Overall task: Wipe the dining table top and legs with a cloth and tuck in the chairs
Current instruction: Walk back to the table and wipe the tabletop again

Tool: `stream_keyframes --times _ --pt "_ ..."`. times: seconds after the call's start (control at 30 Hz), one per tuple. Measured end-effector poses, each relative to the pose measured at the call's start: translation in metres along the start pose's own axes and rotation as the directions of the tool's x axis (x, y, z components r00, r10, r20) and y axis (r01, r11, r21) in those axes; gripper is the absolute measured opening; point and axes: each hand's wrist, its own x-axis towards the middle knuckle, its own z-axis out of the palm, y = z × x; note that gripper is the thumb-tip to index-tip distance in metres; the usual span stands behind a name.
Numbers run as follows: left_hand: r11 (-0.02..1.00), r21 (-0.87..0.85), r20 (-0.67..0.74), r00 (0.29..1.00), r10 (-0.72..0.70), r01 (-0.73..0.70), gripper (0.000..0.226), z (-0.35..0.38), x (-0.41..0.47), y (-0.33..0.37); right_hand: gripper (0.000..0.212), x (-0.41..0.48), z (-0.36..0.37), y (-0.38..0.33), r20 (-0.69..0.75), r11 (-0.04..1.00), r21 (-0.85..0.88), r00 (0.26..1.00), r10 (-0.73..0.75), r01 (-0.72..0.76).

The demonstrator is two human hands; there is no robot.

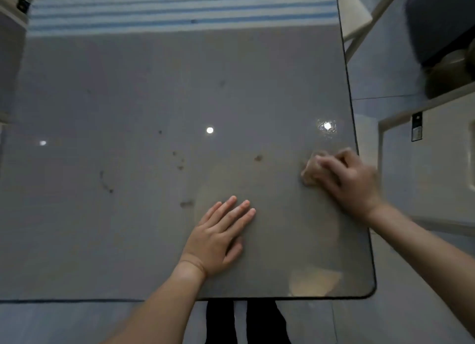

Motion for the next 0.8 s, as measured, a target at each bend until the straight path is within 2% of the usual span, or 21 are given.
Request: stream_keyframes --times 0.03,0.1,0.17,0.2,0.23,0.3,0.33,0.4,0.47,0.53,0.6,0.67,0.73,0.8 --pt "1.000 0.000 0.001 1.000 -0.001 0.001 0.063 0.000 0.000 0.000 0.039 0.031 0.004 0.012 -0.071 0.993 -0.048 0.992 0.104 -0.108" --pt "1.000 -0.008 0.000 1.000 -0.002 0.002 0.063 0.000 0.000 0.000 0.042 0.096 0.011 0.025 -0.161 0.948 -0.022 0.937 0.309 -0.316" --pt "1.000 -0.009 -0.003 1.000 -0.002 0.002 0.063 0.001 0.000 -0.001 0.039 0.149 0.022 0.017 -0.169 0.875 0.019 0.861 0.480 -0.484" --pt "1.000 -0.006 0.000 1.000 -0.004 0.004 0.063 0.001 -0.001 -0.001 0.038 0.166 0.030 0.002 -0.155 0.871 -0.001 0.861 0.485 -0.491" --pt "1.000 -0.005 0.006 1.000 -0.004 0.004 0.063 0.001 -0.001 -0.001 0.037 0.174 0.039 -0.018 -0.128 0.902 0.011 0.894 0.430 -0.432" --pt "1.000 -0.002 0.019 1.000 0.000 0.000 0.064 0.001 -0.001 -0.001 0.037 0.158 0.060 -0.065 -0.046 0.977 0.079 0.979 0.201 -0.197" --pt "1.000 0.001 0.031 1.000 0.002 -0.002 0.064 0.001 -0.001 -0.001 0.037 0.136 0.064 -0.087 -0.013 0.990 0.107 0.996 0.091 -0.089" --pt "1.000 0.005 0.055 0.998 -0.004 0.004 0.065 -0.001 0.000 0.001 0.040 0.088 0.058 -0.107 0.046 0.977 0.184 0.991 -0.123 0.112" --pt "1.000 0.000 0.077 0.997 -0.009 0.009 0.066 -0.003 0.000 0.001 0.043 0.059 0.045 -0.096 0.082 0.929 0.240 0.948 -0.308 0.281" --pt "1.000 -0.021 0.083 0.997 -0.011 0.013 0.068 -0.003 0.000 0.001 0.045 0.061 0.038 -0.065 0.072 0.913 0.186 0.922 -0.381 0.363" --pt "0.999 -0.032 0.086 0.996 -0.009 0.012 0.070 -0.003 -0.001 0.000 0.045 0.096 0.038 -0.032 -0.001 0.971 0.095 0.975 -0.220 0.219" --pt "0.999 -0.043 0.072 0.997 -0.003 0.006 0.072 -0.001 -0.002 -0.001 0.042 0.154 0.041 -0.008 -0.099 0.997 0.009 0.993 0.071 -0.070" --pt "0.999 -0.047 0.053 0.999 0.010 -0.007 0.074 0.001 -0.002 -0.002 0.039 0.214 0.045 0.001 -0.141 0.925 0.014 0.915 0.379 -0.380" --pt "0.999 -0.030 0.059 0.998 0.019 -0.017 0.077 0.001 -0.002 -0.003 0.040 0.264 0.058 -0.016 -0.146 0.844 0.051 0.832 0.536 -0.535"
